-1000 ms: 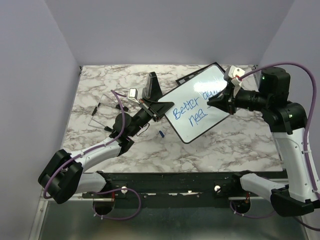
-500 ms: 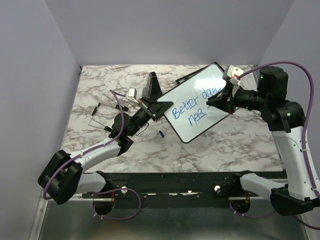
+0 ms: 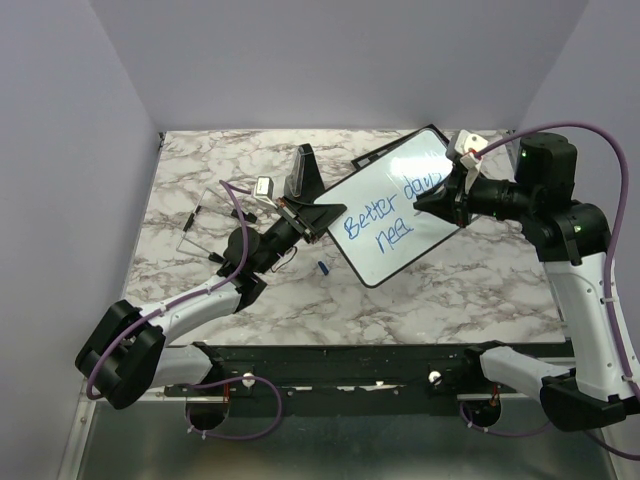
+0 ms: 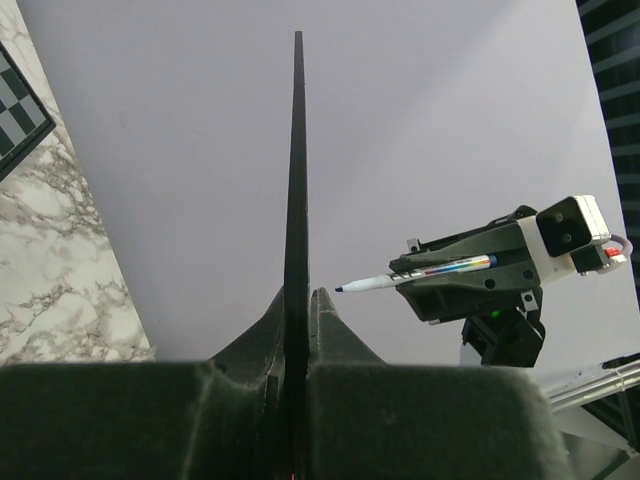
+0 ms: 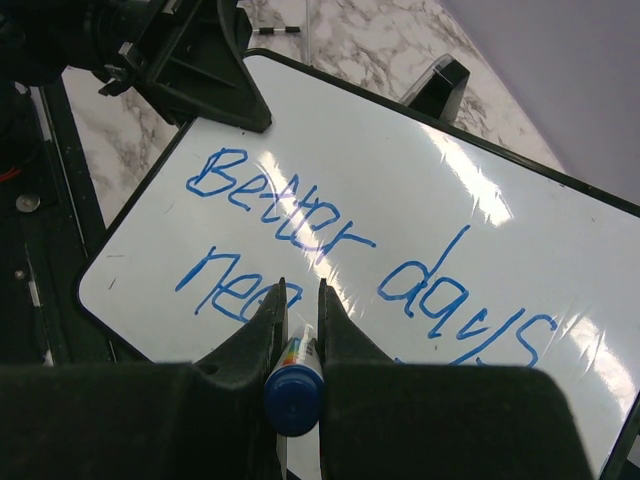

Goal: Write a sentence on the whiteboard

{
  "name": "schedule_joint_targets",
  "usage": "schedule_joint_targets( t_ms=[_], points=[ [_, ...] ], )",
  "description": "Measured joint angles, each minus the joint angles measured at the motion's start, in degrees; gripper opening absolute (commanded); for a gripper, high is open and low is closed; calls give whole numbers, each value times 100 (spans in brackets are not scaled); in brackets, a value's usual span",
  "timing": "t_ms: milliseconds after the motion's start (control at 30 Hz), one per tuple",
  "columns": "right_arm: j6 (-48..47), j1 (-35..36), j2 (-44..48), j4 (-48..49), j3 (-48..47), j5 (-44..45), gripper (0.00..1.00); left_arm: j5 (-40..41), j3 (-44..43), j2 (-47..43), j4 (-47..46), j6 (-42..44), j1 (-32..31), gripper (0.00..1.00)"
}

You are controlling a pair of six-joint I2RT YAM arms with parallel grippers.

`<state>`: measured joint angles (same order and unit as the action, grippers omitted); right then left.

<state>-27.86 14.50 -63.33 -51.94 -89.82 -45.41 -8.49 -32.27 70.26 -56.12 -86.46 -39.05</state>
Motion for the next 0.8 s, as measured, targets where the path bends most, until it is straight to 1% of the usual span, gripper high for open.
schedule_joint_targets(
  t_ms=[800],
  points=[
    [-20, 0, -249, 63, 85, -9, 1, -96, 11, 37, -131, -24, 0, 0]
  ],
)
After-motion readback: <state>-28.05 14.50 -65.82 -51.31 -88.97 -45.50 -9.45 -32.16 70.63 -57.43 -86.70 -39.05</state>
